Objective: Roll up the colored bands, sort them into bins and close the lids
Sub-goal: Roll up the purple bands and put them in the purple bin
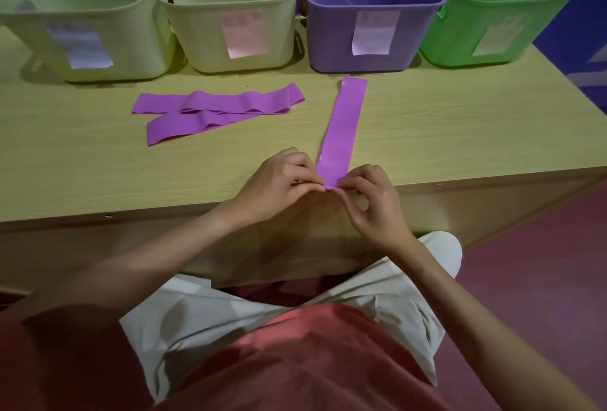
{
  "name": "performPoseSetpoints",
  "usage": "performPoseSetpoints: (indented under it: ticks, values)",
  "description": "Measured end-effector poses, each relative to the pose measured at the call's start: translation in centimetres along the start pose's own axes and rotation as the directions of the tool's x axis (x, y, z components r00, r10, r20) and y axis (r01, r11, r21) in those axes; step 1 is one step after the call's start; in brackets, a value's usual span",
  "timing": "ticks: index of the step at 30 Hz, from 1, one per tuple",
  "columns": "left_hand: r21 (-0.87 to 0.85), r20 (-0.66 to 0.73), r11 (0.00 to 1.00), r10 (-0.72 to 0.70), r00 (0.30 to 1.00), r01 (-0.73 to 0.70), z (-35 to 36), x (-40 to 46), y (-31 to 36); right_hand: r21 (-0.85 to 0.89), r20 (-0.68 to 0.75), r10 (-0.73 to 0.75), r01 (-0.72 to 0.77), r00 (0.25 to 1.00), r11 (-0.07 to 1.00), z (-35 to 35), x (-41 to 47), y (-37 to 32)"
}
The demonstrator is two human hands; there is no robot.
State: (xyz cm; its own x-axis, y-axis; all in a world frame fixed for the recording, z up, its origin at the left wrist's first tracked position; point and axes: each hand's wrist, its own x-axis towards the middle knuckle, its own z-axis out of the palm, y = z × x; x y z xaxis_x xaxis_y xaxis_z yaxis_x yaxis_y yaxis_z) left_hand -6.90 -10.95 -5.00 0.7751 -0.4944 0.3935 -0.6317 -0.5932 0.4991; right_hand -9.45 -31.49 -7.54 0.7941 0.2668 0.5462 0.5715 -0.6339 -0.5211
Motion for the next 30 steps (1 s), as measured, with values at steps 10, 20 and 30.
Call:
performPoseSetpoints:
  ticks: [10, 20, 30]
  values:
    - [0.078, 0.013, 0.997, 0.000, 1.000, -0.001, 0.6, 0.6, 0.3, -0.021, -0.167, 0.151, -0.156, 0.974, 0.987, 0.9, -0.4, -1.0]
    - [0.040, 0.026, 0.996, -0.081, 0.996, 0.080, 0.4, 1.0, 0.2, 0.035, -0.104, 0.153, -0.150, 0.983, 0.988, 1.2, 0.0, -1.3]
    - [0.162, -0.032, 0.983, -0.077, 0.997, 0.081, 0.7, 0.7, 0.4, -0.011, -0.038, 0.057, -0.058, 0.998, 0.998, 0.5, 0.1, -0.4]
